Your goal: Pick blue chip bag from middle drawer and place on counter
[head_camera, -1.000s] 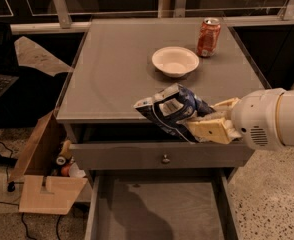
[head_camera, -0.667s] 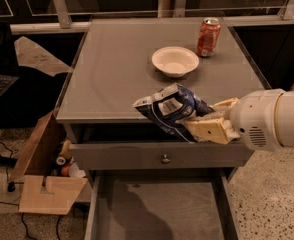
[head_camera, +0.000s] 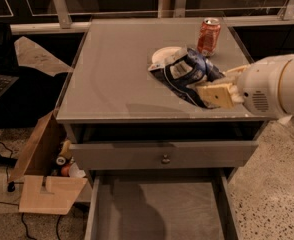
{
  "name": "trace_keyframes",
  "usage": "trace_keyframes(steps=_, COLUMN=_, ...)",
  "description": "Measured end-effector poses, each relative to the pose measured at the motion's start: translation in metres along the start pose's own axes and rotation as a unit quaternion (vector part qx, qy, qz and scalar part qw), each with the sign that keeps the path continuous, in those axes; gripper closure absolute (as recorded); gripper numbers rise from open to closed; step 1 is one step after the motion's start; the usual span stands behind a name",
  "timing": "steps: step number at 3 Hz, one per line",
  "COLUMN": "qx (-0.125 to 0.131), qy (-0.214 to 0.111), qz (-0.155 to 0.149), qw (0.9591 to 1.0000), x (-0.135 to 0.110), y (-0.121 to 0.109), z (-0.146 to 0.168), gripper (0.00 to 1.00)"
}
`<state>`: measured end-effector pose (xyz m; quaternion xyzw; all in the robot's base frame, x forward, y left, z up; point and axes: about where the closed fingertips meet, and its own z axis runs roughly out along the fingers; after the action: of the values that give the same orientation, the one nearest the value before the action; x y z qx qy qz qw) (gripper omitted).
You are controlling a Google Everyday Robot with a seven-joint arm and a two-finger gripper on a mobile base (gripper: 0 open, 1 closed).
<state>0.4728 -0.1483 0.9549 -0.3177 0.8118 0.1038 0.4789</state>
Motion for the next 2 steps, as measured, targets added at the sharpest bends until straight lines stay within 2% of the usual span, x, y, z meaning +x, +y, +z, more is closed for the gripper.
trace_keyframes(steps=1, qx=0.054, qy=0.008, qz=0.005, qw=0.9985, x=-0.008, y=-0.034, z=0.002, gripper=1.00)
trace_keyframes(steps=2, qx=0.107, qy=0.027, qz=0.009, qw=0.9938, x=-0.005, y=-0.065, z=0.005, gripper=1.00)
